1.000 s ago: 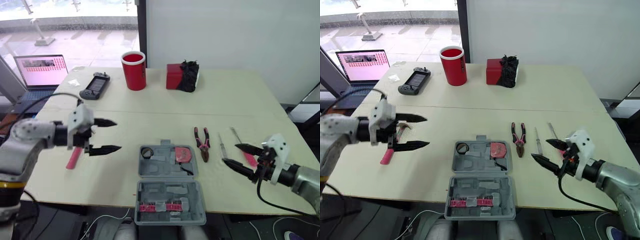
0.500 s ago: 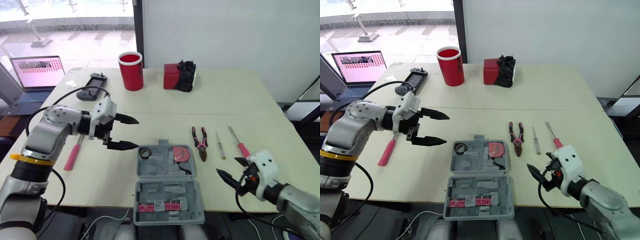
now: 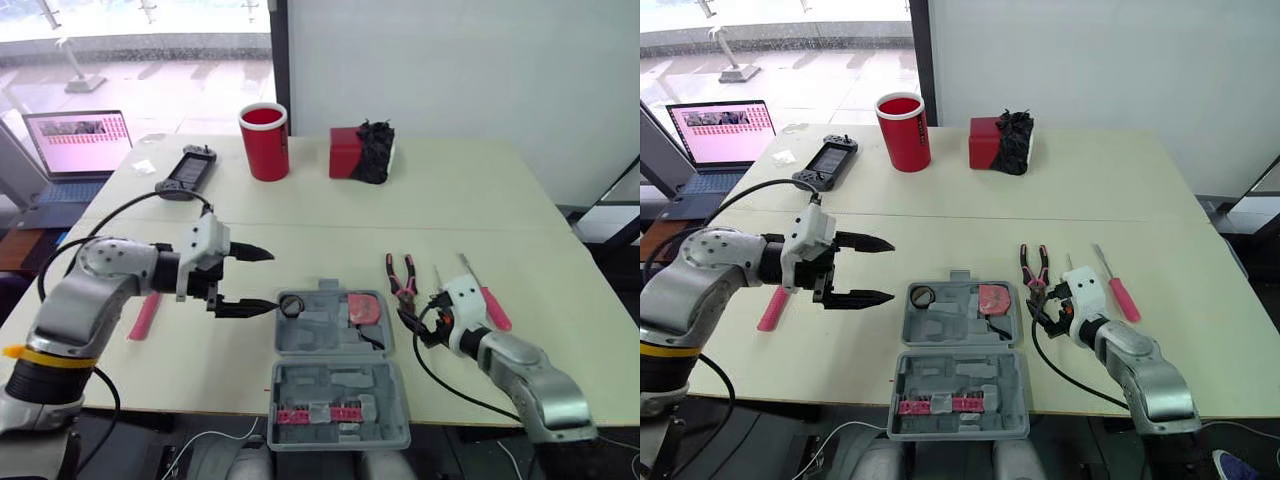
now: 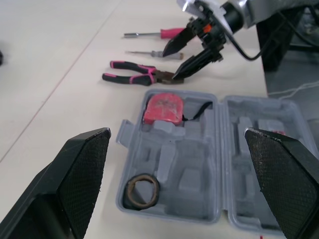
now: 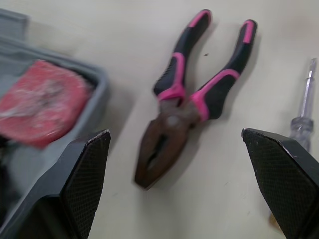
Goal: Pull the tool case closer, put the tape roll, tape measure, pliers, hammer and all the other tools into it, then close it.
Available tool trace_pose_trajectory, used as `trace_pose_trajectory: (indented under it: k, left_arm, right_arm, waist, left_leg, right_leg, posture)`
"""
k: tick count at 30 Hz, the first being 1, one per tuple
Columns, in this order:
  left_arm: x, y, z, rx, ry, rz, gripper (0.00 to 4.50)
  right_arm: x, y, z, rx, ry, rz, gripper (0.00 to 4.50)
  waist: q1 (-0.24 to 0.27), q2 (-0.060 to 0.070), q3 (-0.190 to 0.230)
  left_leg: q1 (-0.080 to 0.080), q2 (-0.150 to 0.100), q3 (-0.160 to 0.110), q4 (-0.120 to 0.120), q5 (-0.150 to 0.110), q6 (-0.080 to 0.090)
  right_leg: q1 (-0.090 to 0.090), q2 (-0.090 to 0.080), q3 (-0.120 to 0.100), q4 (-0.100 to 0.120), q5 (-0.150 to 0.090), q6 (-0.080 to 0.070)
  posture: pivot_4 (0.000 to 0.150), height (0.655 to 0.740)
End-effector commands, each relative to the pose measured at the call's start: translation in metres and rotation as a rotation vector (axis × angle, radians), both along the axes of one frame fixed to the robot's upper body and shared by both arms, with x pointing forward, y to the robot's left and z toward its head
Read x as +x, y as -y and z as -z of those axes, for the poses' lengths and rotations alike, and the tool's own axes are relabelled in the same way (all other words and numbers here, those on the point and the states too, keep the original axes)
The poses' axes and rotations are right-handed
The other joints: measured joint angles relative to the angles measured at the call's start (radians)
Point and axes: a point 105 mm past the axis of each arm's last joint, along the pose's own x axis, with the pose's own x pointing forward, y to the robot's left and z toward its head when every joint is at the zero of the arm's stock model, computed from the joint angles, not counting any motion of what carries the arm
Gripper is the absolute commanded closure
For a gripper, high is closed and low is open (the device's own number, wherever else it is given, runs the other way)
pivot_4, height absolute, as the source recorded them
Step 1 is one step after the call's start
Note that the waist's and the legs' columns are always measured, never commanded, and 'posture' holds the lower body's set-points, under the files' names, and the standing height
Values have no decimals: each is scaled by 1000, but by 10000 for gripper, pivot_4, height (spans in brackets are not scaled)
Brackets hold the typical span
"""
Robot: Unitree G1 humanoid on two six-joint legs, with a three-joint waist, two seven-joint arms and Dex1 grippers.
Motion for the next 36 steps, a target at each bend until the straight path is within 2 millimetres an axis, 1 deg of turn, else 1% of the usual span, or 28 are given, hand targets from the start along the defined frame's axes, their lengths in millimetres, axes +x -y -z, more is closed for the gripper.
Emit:
trace_pose_trajectory:
  k: [1, 7, 12, 15, 16, 17, 18, 20, 21, 26, 28, 30, 31, 36]
  left_arm:
    - [-5, -3, -11, -6, 40, -24, 0]
    - [-8, -4, -11, -8, 39, -46, 0]
    - [-9, -4, -11, -9, 25, -50, 0]
    - [-8, -4, -11, -10, 28, -52, 0]
    - [-8, -4, -11, -9, 29, -52, 0]
    - [-8, -4, -11, -9, 29, -52, 0]
    - [-8, -3, -11, -9, 29, -50, 0]
    - [-7, -2, -11, -9, 30, -47, 0]
    - [-7, -2, -12, -10, 30, -46, 0]
    - [-5, -2, -11, -12, 29, -48, 0]
    - [-5, -4, -9, -11, 28, -52, 0]
    - [-4, -6, -8, -10, 26, -60, 0]
    - [-4, -7, -6, -9, 24, -65, 0]
    - [-3, -14, 1, -4, 12, -86, 0]
  right_arm:
    - [6, -4, -4, 16, 30, -10, 416]
    - [11, -12, 4, 47, 9, -15, 416]
    - [14, -17, 14, 86, -12, 29, 416]
    - [16, -13, 16, 96, -10, 76, 8140]
    - [16, -12, 16, 95, -8, 86, 12463]
    - [16, -11, 16, 96, -6, 91, 18452]
    - [17, -10, 16, 94, -3, 99, 22358]
    - [17, -9, 17, 91, 0, 106, 33680]
    - [17, -8, 17, 89, 1, 108, 35419]
    - [15, -9, 16, 77, 11, 94, 35407]
    - [16, -8, 12, 76, 29, 89, 35407]
    - [18, -7, 1, 84, 70, 81, 35407]
    - [21, -8, -9, 76, 99, 58, 35407]
    - [28, -11, -39, 28, 173, -22, 35407]
  waist:
    - [-1, 0, 0]
    - [-7, 0, 0]
    - [-12, 0, 0]
    - [-10, 0, 0]
    - [-10, 0, 0]
    - [-10, 0, 0]
    - [-10, 0, 0]
    - [-10, 0, 0]
    - [-10, 0, 0]
    - [-10, 0, 0]
    - [-10, 0, 0]
    - [-10, 0, 0]
    - [-10, 0, 0]
    - [-11, 1, 1]
  left_leg:
    - [0, 0, 0, 0, 0, 0]
    - [0, 0, 0, 0, 0, 0]
    - [0, 0, 0, 0, 0, 0]
    - [1, 0, 0, 0, 0, 0]
    - [1, 0, 0, 0, 0, 0]
    - [0, 0, 0, 0, 0, 0]
    - [0, 0, 0, 0, 0, 0]
    - [1, 0, 0, 0, 0, 0]
    - [1, 0, 0, 0, 0, 0]
    - [1, 0, 0, 0, 0, 0]
    - [0, 0, 0, 0, 0, 0]
    - [0, 0, 0, 0, 0, 0]
    - [0, 0, 0, 0, 0, 0]
    - [0, 0, 0, 0, 0, 0]
  right_leg:
    - [0, 0, 0, 0, 0, 0]
    - [0, 0, 0, 0, 0, 0]
    - [0, 0, 0, 0, 0, 0]
    - [0, 0, 0, 0, 0, 0]
    - [0, 0, 0, 0, 0, 0]
    - [0, 0, 0, 0, 0, 0]
    - [0, 0, 0, 0, 0, 0]
    - [0, 0, 0, 0, 0, 0]
    - [0, 0, 0, 0, 0, 0]
    - [0, 0, 0, 0, 0, 0]
    - [0, 0, 0, 0, 0, 0]
    - [0, 0, 0, 0, 0, 0]
    - [0, 0, 0, 0, 0, 0]
    - [-1, 0, 0, 1, 0, 0]
  posture:
    - [1500, 7400]
    - [1500, 7400]
    - [1500, 7400]
    - [1500, 7400]
    - [1500, 7400]
    - [1500, 7400]
    - [1500, 7400]
    - [1500, 7400]
    - [1500, 7400]
    - [1500, 7400]
    - [1500, 7400]
    - [1500, 7400]
    - [1500, 7400]
    - [1500, 7400]
